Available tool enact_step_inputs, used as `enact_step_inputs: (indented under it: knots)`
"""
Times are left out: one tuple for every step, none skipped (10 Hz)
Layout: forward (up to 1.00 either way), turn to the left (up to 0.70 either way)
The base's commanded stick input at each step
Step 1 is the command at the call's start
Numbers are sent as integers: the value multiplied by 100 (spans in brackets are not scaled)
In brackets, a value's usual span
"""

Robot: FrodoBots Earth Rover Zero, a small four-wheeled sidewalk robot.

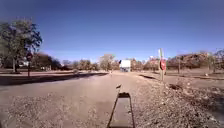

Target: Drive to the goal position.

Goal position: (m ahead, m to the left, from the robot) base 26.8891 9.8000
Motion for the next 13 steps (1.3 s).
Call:
enact_step_inputs:
  knots:
    - [70, 0]
    - [70, 0]
    - [70, 0]
    - [70, 0]
    - [70, 0]
    - [70, 0]
    - [70, 0]
    - [70, 0]
    - [70, 0]
    - [70, 0]
    - [70, 0]
    - [70, 0]
    - [70, 0]
